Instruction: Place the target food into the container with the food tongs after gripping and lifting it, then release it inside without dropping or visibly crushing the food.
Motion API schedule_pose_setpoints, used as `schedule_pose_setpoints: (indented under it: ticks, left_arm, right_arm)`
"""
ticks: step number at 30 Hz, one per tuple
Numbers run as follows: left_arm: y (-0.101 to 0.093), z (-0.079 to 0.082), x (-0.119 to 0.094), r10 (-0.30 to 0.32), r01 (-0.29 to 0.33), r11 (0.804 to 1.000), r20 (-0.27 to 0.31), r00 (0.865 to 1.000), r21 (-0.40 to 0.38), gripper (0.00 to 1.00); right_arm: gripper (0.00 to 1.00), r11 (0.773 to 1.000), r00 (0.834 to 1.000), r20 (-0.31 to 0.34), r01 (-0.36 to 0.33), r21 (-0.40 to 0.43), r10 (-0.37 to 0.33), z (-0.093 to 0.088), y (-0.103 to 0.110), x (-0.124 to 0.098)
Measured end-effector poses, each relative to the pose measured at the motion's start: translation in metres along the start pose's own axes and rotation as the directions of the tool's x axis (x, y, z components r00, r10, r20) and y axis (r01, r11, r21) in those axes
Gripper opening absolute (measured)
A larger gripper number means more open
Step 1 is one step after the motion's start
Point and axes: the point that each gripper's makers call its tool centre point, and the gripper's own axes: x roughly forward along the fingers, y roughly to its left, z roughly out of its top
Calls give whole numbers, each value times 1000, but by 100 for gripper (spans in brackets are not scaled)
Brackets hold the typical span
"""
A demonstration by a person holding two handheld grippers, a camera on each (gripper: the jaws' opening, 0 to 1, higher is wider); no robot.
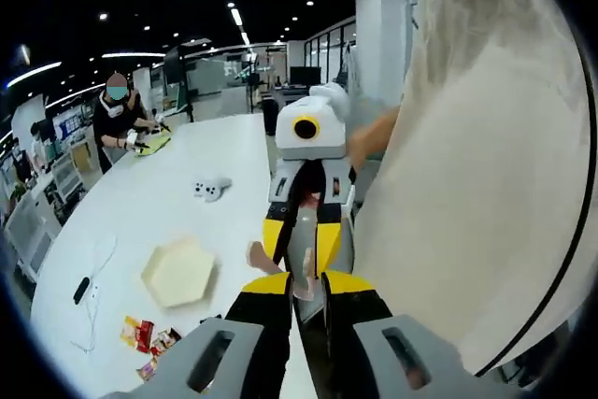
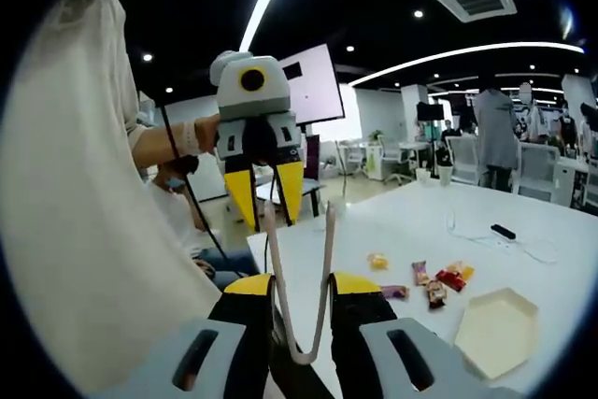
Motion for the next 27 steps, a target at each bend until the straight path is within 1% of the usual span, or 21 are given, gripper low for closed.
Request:
schedule_pose_setpoints:
  ticks: [4,7,8,12,14,17,18,19,20,21,22,24,25,27]
  left_arm:
    - [1,0,3,-12,12,1000,-13,1000,14,10]
    - [2,-3,6,-15,16,1000,-25,1000,18,4]
    - [2,-3,6,-14,15,1000,-26,1000,24,4]
    - [4,-4,6,-13,14,1000,-13,1000,26,2]
    - [4,-4,6,-21,21,1000,-8,1000,11,1]
    - [5,-4,4,-18,18,1000,21,1000,0,0]
    - [7,-3,3,-10,10,1000,37,999,0,0]
    - [9,0,1,-2,3,1000,69,998,-20,0]
    - [10,1,0,5,-1,999,89,996,-46,0]
    - [14,3,-2,24,-18,998,108,994,-60,0]
    - [15,6,-5,19,-9,998,145,989,-69,0]
    - [15,7,-8,23,-4,994,177,984,-105,0]
    - [16,8,-11,29,-4,993,207,978,-121,0]
    - [19,9,-15,44,-10,990,242,969,-140,0]
  right_arm:
    - [22,1000,1000,1,0,1,0,0,0,0]
    - [22,1000,1000,-1,0,3,0,0,-1,1]
    - [22,1000,1000,-2,0,4,0,0,-2,1]
    - [23,1000,1000,-6,4,5,-4,0,-4,2]
    - [23,1000,1000,-6,4,4,-4,0,-5,2]
    - [23,1000,1000,1,8,10,-8,1,-8,2]
    - [24,1000,1000,9,12,20,-12,3,-9,2]
    - [24,999,999,24,22,27,-23,5,-12,2]
    - [21,999,999,34,23,35,-24,7,-12,1]
    - [19,998,999,51,9,54,-12,9,-10,0]
    - [19,997,998,68,12,78,-17,12,-11,0]
    - [23,995,996,85,29,92,-37,15,-14,-1]
    - [24,994,994,96,35,103,-45,17,-15,-2]
    - [30,991,990,127,48,128,-65,22,-19,-5]
